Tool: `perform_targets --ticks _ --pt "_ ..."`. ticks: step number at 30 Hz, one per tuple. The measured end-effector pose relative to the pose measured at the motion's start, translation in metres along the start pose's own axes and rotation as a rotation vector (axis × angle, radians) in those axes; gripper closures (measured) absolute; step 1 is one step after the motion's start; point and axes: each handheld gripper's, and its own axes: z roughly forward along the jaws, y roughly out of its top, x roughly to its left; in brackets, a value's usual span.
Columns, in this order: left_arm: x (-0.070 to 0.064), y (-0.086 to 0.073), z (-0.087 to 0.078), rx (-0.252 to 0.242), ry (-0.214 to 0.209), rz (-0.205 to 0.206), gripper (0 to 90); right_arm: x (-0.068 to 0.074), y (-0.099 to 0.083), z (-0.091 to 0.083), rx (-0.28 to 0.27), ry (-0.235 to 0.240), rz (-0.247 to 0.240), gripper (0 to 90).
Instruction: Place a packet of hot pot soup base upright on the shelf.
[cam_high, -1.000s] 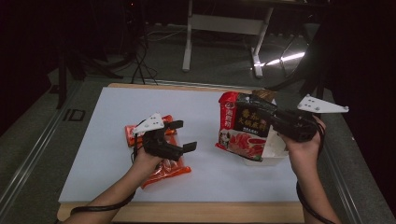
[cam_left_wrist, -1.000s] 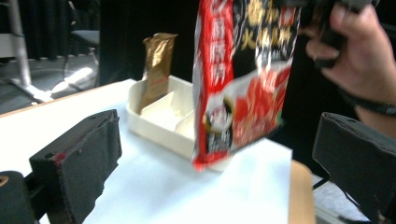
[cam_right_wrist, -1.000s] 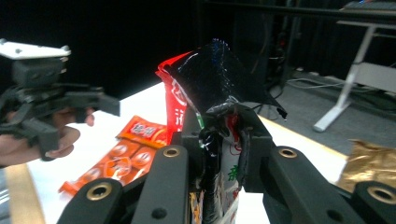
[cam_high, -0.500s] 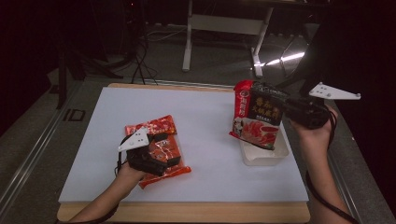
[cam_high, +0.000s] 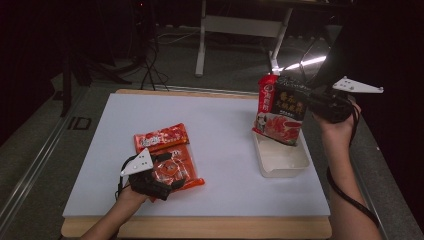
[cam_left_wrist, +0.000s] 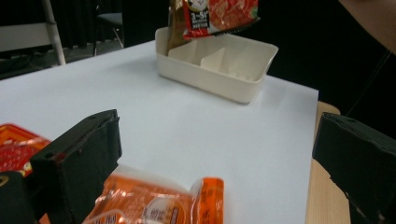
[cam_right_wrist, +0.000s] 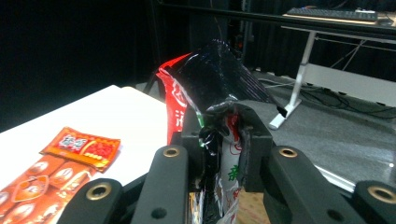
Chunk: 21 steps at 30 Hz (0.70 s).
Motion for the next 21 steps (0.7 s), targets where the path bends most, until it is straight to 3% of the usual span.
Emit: perform_targets --ticks 5,10,14,21 --pt "0.000 -0.006 -0.001 0.008 -0.005 0.007 1.9 -0.015 -0.008 0.007 -0.015 -0.004 0.009 75.8" --pt "0.003 -0.008 -0.003 -0.014 -0.009 -0.018 1.9 -0.029 -0.016 0.015 -0.009 0.017 0.025 75.8" --pt "0.002 -0.011 -0.003 0.000 -0.020 -0.008 1.9 -0.040 -0.024 0.023 0.010 0.007 0.028 75.6" --pt "0.004 -0.014 -0.002 -0.002 -0.022 -0.029 1.9 -0.050 -0.038 0.038 0.063 0.008 0.039 75.5"
